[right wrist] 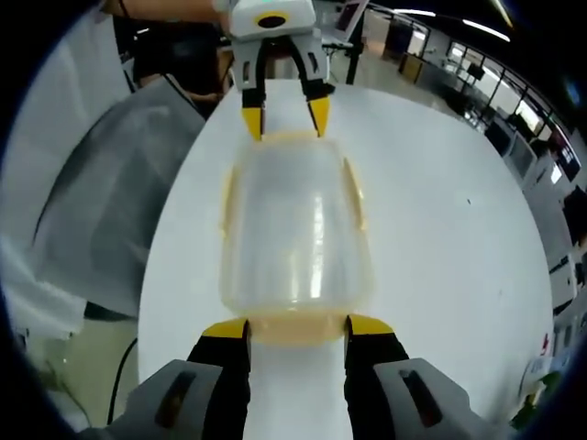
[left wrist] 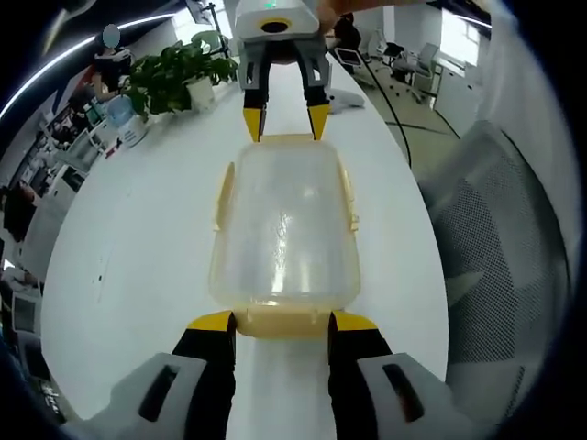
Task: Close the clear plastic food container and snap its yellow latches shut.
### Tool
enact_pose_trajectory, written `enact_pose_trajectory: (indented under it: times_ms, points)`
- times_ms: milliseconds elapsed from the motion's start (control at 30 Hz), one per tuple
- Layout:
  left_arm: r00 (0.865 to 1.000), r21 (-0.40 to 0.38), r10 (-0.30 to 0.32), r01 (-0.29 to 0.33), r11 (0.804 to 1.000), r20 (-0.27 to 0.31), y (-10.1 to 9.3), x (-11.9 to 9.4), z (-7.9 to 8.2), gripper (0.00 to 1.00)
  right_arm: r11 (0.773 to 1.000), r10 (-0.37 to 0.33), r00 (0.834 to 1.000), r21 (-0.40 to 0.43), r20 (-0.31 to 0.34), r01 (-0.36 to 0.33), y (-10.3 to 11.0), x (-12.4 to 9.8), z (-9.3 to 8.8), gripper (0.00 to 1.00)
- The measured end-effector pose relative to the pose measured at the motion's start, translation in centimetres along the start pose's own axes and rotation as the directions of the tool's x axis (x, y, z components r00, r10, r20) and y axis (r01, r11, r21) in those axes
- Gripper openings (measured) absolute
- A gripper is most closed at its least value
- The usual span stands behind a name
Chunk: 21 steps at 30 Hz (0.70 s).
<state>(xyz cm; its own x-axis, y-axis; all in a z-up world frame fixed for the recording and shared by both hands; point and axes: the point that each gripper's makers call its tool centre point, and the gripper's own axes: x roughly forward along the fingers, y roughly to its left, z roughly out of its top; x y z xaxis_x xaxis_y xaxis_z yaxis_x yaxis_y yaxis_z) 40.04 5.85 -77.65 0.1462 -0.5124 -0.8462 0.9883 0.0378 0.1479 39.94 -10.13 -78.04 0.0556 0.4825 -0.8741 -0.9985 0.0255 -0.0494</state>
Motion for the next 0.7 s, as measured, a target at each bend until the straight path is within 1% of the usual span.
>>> enact_pose_trajectory:
  times_ms: [167,367,700]
  points:
    - [1.000,0.005,-0.002,0.002,1.000,0.005,0.1,0.4,0.6,0.39,1.000,0.004,1.000,0.013,0.002,-0.004,-0.1,-0.1,-0.7,0.38]
    - [1.000,0.002,-0.014,0.014,1.000,0.000,-0.1,1.0,0.7,0.39,1.000,0.015,1.000,0.022,-0.003,-0.015,0.1,0.1,-1.4,0.38]
    - [1.000,-0.002,-0.024,0.024,1.000,-0.001,0.1,1.5,-0.2,0.39,0.998,0.033,0.999,0.050,-0.001,-0.033,-0.1,1.0,-1.3,0.38]
